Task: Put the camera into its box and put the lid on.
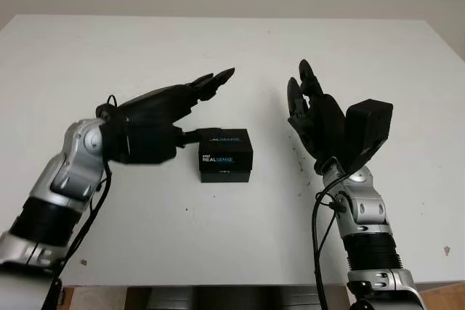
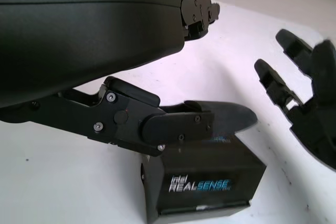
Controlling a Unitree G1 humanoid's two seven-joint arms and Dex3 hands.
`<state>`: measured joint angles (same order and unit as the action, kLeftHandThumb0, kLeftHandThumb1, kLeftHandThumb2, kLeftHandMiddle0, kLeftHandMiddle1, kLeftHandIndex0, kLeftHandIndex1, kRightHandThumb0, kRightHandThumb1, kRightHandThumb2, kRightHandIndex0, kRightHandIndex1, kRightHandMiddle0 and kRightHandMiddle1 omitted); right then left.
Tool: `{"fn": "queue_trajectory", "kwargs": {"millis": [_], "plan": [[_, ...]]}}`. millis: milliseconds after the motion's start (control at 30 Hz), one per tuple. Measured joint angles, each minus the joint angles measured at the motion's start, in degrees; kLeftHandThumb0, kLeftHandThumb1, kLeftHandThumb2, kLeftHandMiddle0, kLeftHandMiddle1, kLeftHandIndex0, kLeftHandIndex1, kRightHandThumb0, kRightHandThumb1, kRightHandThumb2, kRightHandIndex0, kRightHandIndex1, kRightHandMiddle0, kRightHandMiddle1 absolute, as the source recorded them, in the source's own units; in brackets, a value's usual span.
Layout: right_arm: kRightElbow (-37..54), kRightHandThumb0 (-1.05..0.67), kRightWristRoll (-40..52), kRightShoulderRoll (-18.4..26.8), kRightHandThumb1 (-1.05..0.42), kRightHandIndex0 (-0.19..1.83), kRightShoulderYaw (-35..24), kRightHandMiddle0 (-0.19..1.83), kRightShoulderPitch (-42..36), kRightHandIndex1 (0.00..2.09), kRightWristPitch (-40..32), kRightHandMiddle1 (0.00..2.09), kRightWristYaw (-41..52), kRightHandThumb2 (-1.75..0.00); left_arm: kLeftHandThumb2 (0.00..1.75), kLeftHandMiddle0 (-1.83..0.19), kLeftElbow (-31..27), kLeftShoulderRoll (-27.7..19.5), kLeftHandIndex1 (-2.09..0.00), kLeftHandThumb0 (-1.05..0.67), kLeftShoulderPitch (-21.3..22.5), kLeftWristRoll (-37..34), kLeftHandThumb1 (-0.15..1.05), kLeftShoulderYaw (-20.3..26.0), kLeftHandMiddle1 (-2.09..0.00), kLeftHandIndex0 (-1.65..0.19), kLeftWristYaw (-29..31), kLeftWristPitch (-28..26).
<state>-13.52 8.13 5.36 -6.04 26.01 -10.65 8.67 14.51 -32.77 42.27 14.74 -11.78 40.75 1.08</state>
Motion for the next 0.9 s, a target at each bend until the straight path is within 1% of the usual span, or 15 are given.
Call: {"fn": "queue_trajectory", "kwargs": {"millis": [67,167,233,367,467,633,667,733,833,900], "plan": [[0.00,-0.61,0.01,0.00,-1.05,-0.16,-0.01,-0.15,-0.14,0.05,0.00,0.05,0.00,-0.60,0.17,0.06,4.00,0.08,-0.05,-1.03,3.84,0.36,1.05,-1.06,-0.06,0.12,2.46,-0.41],[0.00,-0.61,0.11,0.00,-1.05,-0.17,-0.07,-0.15,-0.46,0.05,0.00,0.05,0.00,-0.60,0.08,0.07,9.41,0.20,-0.05,-1.04,8.83,2.05,1.00,-3.20,-0.05,0.12,5.04,-0.27],[0.00,-0.61,0.17,-0.01,-1.05,-0.16,-0.09,-0.15,-0.54,0.05,0.00,0.05,-0.05,-0.60,0.06,0.09,12.18,0.51,-0.04,-1.04,11.12,2.71,0.98,-4.31,-0.05,0.14,6.64,-0.15],[-0.01,-0.60,0.12,-0.02,-1.05,-0.16,-0.03,-0.15,-0.58,0.05,0.05,0.05,-0.08,-0.61,0.06,0.15,16.46,1.96,-0.03,-1.05,14.48,2.22,0.98,-4.93,-0.03,0.18,10.02,-2.91],[-0.01,-0.60,-0.24,-0.02,-1.05,-0.15,0.05,-0.14,-0.62,0.06,0.08,0.06,-0.28,-0.60,0.05,0.17,19.00,2.21,-0.03,-1.05,16.29,2.37,0.96,-5.62,-0.03,0.19,12.03,-3.66],[-0.01,-0.59,-0.26,-0.05,-1.05,-0.15,-0.03,-0.15,-0.70,0.06,0.23,0.05,-0.98,-0.59,0.03,0.17,21.28,2.28,-0.01,-0.92,18.29,2.34,0.89,-6.24,-0.04,0.19,16.13,-3.08],[-0.01,-0.59,-0.21,-0.05,-1.05,-0.15,-0.05,-0.15,-0.71,0.06,0.23,0.05,-1.05,-0.59,0.03,0.18,21.36,2.20,-0.01,-0.90,18.54,2.33,0.88,-6.32,-0.04,0.19,16.96,-2.52],[-0.01,-0.59,-0.21,-0.07,-1.05,-0.15,-0.03,-0.14,-0.71,0.06,0.23,0.05,-1.25,-0.58,0.04,0.19,21.36,2.02,0.00,-0.93,18.94,2.34,0.87,-6.71,-0.01,0.19,18.51,-1.40],[-0.01,-0.59,-0.23,-0.07,-1.05,-0.15,-0.02,-0.15,-0.72,0.06,0.21,0.05,-1.47,-0.57,0.05,0.19,20.82,1.56,0.00,-0.97,19.03,2.71,0.89,-7.13,0.00,0.19,19.62,-0.06],[-0.01,-0.59,-0.22,-0.06,-1.05,-0.15,-0.02,-0.15,-0.73,0.06,0.15,0.05,-1.47,-0.56,0.05,0.19,19.86,1.08,0.00,-0.96,19.02,3.27,0.89,-7.36,0.00,0.19,19.84,0.13]]}}
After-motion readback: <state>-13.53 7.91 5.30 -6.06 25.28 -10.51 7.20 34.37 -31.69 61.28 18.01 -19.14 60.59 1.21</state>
